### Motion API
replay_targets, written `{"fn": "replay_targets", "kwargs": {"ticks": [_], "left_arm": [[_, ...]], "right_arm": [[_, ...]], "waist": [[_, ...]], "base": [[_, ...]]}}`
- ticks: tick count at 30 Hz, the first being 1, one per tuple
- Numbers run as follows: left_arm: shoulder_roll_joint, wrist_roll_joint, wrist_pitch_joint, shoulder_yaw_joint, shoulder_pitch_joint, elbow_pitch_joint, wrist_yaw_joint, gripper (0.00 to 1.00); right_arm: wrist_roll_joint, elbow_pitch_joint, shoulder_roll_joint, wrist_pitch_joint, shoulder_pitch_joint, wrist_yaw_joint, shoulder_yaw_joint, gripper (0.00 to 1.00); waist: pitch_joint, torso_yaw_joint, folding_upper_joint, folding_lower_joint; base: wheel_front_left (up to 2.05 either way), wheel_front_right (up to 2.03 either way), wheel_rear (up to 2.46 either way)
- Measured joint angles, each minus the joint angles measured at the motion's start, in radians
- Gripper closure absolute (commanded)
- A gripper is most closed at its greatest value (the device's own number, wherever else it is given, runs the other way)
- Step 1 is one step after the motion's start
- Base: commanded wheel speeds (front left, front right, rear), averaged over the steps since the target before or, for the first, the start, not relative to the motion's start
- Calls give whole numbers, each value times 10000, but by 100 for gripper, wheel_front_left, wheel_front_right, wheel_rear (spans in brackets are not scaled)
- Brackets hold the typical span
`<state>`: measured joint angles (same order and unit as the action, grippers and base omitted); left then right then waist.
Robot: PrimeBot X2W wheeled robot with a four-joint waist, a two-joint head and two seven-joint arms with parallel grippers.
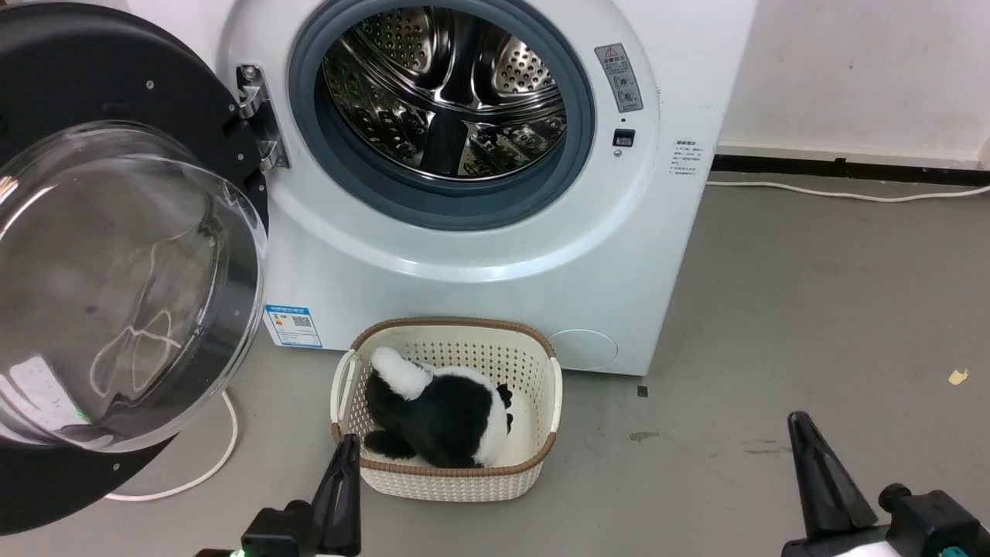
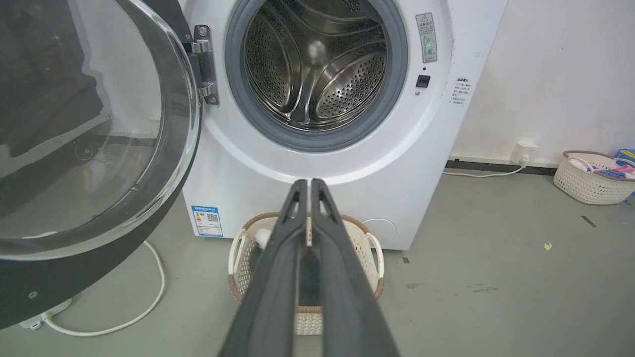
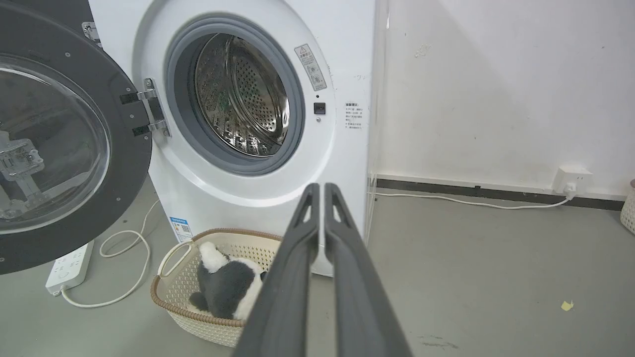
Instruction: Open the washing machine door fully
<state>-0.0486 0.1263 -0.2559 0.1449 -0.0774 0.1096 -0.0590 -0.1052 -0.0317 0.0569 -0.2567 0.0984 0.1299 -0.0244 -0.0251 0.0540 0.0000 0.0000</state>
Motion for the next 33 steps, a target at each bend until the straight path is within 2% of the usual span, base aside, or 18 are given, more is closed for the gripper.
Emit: {"fn": "replay_targets", "kwargs": {"ticks": [33], "left_arm": [[0,-280,635,-328,17,-217,96,100]], "right_arm": [[211,40,0,629,-108,0,46,100]], "waist": [[65,-140,0,0]], "base": [[0,0,0]]}}
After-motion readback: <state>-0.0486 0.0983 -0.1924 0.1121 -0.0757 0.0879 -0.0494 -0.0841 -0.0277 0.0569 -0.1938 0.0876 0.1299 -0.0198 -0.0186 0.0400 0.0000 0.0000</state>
